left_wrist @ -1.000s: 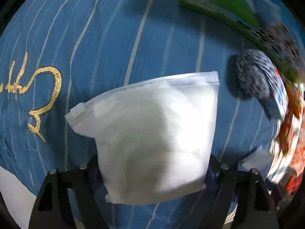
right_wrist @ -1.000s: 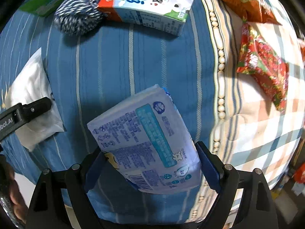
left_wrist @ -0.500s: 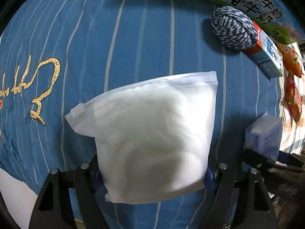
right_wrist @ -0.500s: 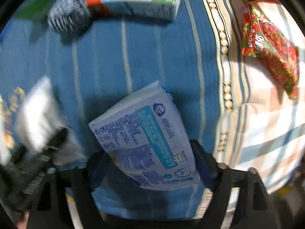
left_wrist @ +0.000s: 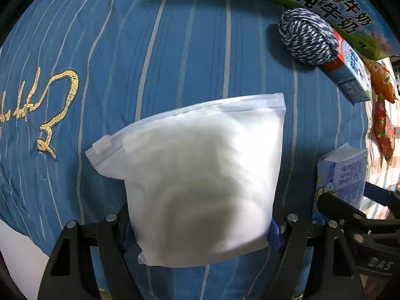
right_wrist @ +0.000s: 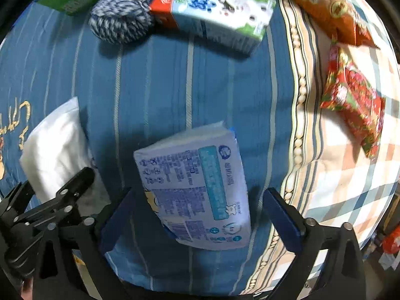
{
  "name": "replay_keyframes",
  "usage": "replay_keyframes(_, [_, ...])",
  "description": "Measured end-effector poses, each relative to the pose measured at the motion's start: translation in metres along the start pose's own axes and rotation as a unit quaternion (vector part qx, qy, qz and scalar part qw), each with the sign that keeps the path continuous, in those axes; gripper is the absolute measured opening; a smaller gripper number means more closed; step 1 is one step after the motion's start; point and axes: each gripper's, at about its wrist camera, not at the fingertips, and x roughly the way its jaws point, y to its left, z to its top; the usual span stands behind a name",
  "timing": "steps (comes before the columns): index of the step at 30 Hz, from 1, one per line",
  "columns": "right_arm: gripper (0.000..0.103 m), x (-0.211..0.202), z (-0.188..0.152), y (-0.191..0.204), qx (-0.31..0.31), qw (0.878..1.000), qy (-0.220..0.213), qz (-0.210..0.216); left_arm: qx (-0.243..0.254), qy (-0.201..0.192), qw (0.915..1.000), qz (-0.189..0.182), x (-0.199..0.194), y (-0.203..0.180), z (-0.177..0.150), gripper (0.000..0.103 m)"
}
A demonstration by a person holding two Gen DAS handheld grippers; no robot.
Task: Organize soft objects
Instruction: 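Lift the white bag with the left tool while the right tool lifts the wipes pack toward the box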
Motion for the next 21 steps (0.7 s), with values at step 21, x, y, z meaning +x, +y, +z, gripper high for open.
replay_keyframes(21, [0.059,-0.072,-0.049,-0.042,0.025,0.999,-0.039,0.001,0.035,-0.042,0.9985,-0.008,-0.033,-0.015,-0.023,0.077])
